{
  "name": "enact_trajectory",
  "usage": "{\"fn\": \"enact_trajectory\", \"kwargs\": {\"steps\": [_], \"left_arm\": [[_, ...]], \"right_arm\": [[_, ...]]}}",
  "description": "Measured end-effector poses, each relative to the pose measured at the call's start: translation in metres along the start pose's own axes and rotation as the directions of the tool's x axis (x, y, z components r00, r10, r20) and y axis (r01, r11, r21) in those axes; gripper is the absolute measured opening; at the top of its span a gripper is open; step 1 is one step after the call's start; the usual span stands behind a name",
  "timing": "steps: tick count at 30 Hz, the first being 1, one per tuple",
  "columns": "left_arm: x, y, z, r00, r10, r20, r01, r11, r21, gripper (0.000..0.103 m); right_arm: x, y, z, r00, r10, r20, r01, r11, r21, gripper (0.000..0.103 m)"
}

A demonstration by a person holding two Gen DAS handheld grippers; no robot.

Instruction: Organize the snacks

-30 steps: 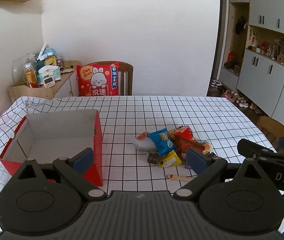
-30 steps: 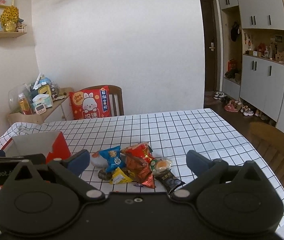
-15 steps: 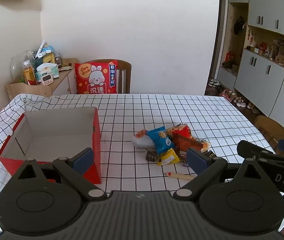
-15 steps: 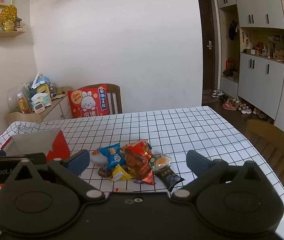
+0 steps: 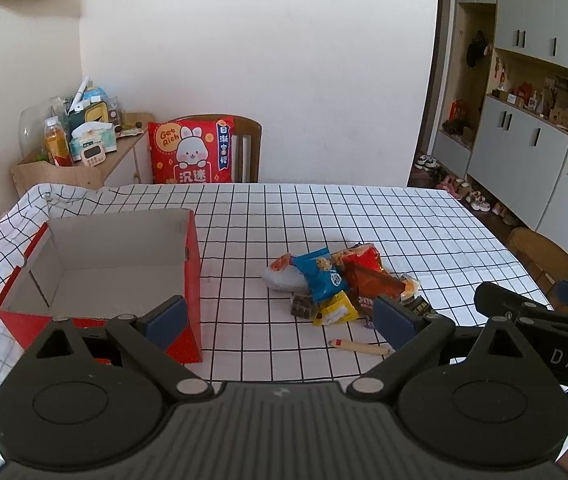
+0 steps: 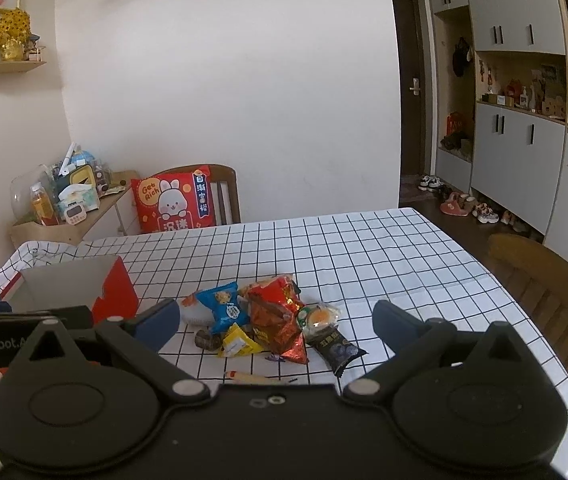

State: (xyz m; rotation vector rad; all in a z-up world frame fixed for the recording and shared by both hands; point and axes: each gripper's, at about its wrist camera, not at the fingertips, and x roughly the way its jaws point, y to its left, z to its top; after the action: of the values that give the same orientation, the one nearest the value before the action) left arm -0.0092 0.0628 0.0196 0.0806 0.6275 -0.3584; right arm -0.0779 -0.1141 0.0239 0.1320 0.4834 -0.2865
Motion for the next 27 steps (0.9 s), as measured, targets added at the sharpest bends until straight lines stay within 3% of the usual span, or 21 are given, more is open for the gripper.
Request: {"fn": "enact_trajectory", "kwargs": {"steps": [10, 21, 27], "left_arm": [[0.005, -0.003, -0.003, 1.000, -0.001, -0.025, 0.001, 1.000, -0.005, 0.099], [0.026, -0.025, -0.001, 0.999, 0.009, -0.048, -0.009, 1.000, -0.020, 0.099], [0.051, -0.045, -0.002, 0.992, 0.018, -0.122, -0.021, 0.999, -0.025, 0.099]], "right_arm": [[0.002, -0.001, -0.002, 1.000, -0.003, -0.015, 0.003, 1.000, -0.021, 0.103], [0.023, -0.028, 0.000, 0.998, 0.040, -0.050, -0.041, 0.999, -0.014, 0.100], [0.041, -0.050, 0.002, 0.994, 0.062, -0.085, -0.065, 0.998, -0.026, 0.097]]}}
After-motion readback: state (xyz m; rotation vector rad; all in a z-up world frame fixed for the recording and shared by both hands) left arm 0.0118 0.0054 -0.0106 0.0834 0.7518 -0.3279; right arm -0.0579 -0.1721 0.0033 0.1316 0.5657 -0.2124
